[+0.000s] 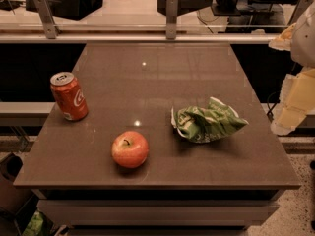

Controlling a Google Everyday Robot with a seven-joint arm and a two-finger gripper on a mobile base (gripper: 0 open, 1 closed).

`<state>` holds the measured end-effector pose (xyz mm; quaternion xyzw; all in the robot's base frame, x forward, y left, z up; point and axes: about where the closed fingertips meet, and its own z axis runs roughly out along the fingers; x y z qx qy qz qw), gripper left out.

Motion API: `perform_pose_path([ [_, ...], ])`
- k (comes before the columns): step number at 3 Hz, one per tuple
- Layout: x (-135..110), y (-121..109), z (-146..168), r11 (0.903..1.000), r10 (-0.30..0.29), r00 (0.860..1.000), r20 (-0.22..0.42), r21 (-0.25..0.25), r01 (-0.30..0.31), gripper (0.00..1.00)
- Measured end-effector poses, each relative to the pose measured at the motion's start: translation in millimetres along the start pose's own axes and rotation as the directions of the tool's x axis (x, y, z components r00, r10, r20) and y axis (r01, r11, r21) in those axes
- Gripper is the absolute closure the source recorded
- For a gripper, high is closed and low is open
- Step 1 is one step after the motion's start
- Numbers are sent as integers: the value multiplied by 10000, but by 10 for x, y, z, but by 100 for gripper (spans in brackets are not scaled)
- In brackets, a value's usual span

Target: Pick coke can

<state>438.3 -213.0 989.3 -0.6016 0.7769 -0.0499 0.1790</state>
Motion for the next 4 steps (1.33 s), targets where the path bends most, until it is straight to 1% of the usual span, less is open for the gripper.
perform_pose_path([
  [1, 0, 0, -1, 10000, 0, 10000, 2, 2, 0, 0],
  [2, -59, 16, -5, 9997, 235, 9973, 701, -67, -231, 0],
  [3, -314, 66, 32, 9979, 638, 9784, 1965, -244, -602, 0],
  [4, -707, 126, 84, 9918, 1278, 9320, 3392, -436, -1202, 0],
])
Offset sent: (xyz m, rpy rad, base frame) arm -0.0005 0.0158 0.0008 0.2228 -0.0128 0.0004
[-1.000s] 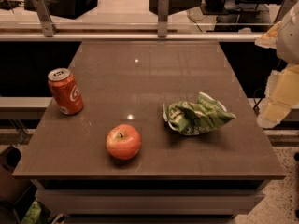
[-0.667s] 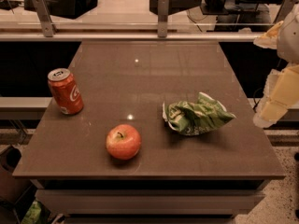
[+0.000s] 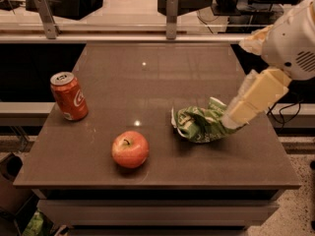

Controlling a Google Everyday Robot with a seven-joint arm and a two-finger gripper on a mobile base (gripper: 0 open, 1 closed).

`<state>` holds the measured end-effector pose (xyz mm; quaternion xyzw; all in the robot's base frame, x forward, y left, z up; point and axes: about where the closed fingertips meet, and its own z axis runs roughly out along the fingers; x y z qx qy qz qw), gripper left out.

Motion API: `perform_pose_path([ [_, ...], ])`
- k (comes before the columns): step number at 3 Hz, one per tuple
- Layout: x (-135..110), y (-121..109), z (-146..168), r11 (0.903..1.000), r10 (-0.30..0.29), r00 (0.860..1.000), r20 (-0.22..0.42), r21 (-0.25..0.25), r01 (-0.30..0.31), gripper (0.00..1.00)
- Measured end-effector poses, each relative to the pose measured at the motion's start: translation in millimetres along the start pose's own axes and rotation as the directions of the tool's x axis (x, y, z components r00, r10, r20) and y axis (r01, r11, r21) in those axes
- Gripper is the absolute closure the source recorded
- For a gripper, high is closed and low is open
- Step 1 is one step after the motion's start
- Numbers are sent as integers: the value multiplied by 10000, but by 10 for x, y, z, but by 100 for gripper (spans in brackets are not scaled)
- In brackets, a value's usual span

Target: Pick coke can

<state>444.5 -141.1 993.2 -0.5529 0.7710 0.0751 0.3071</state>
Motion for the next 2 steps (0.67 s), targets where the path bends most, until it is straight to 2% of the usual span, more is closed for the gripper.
perform_pose_path([
  [1, -345, 108, 209, 9964, 830, 9855, 1482, 29, -844, 0],
  [2, -655, 157, 402, 9867, 1544, 9462, 2842, 48, -1625, 0],
])
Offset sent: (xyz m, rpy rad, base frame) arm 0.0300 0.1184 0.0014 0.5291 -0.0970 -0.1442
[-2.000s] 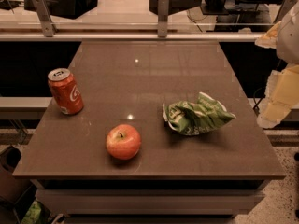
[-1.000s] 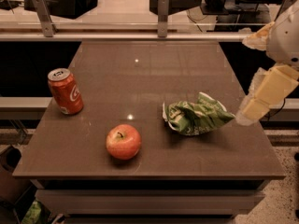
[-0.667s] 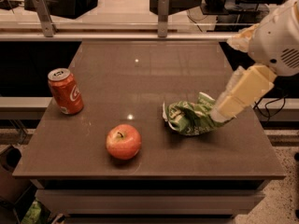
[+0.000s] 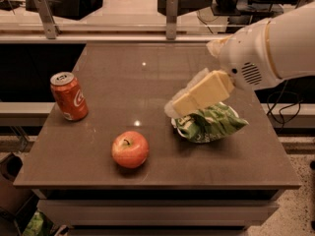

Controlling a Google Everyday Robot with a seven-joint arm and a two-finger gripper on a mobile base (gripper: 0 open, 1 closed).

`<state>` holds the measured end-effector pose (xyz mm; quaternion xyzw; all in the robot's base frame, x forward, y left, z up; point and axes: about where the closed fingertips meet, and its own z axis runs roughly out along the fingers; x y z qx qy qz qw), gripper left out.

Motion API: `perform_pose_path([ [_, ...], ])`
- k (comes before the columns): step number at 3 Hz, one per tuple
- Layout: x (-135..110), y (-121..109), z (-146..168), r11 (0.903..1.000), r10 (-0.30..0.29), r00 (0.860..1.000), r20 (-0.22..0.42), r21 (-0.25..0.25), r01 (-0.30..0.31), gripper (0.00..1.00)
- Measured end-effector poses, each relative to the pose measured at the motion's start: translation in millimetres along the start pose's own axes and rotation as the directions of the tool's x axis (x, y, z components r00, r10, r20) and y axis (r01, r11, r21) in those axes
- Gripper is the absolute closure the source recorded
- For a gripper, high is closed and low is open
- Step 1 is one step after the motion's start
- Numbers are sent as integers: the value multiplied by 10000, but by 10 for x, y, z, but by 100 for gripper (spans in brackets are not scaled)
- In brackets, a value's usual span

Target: Pick coke can

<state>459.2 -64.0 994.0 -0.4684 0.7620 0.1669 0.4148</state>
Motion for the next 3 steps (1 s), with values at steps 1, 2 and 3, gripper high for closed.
perform_pose_path([
  [1, -125, -45, 17, 9996, 129, 9990, 439, 255, -140, 0],
  [2, -125, -45, 19, 9996, 129, 9989, 441, 254, -141, 0],
  [3, -180, -53, 294, 9998, 169, 9969, 772, 100, -177, 0],
])
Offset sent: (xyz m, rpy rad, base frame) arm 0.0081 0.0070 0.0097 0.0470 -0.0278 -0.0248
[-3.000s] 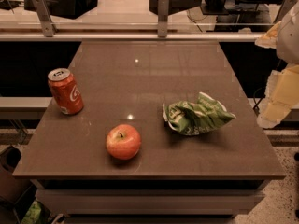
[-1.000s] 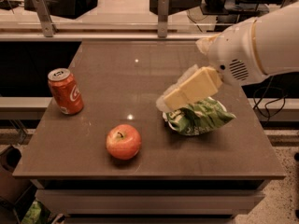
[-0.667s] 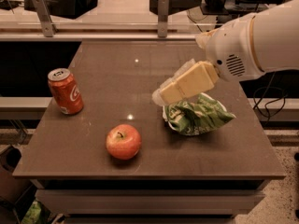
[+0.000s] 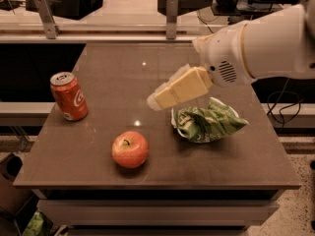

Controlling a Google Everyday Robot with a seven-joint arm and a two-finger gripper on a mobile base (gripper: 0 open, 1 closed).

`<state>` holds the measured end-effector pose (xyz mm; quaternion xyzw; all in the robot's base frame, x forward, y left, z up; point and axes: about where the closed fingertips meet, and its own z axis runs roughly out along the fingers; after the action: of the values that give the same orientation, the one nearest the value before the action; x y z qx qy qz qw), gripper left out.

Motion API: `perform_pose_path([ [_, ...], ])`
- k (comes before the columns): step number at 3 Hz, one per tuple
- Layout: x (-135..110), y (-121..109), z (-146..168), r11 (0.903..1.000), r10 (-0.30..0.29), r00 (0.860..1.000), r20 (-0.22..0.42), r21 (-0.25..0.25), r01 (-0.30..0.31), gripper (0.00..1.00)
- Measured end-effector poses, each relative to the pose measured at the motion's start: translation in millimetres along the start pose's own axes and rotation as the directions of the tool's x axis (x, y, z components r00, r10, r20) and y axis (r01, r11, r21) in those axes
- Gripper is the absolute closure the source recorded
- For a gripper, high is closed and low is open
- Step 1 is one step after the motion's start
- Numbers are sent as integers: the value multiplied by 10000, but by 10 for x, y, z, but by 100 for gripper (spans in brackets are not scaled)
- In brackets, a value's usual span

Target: Pick coke can

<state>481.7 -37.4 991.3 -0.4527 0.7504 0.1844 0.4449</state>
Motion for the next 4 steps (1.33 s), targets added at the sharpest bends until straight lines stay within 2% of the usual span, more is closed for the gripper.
perform_pose_path([
  [1, -10, 56, 437, 9997, 100, 9990, 426, -213, -91, 0],
  [2, 19, 131, 866, 9989, 364, 9928, 1143, -324, -329, 0],
  [3, 3, 211, 1170, 9976, 648, 9784, 1962, -376, -586, 0],
  [4, -139, 277, 1437, 9968, 732, 9565, 2823, -525, -608, 0],
])
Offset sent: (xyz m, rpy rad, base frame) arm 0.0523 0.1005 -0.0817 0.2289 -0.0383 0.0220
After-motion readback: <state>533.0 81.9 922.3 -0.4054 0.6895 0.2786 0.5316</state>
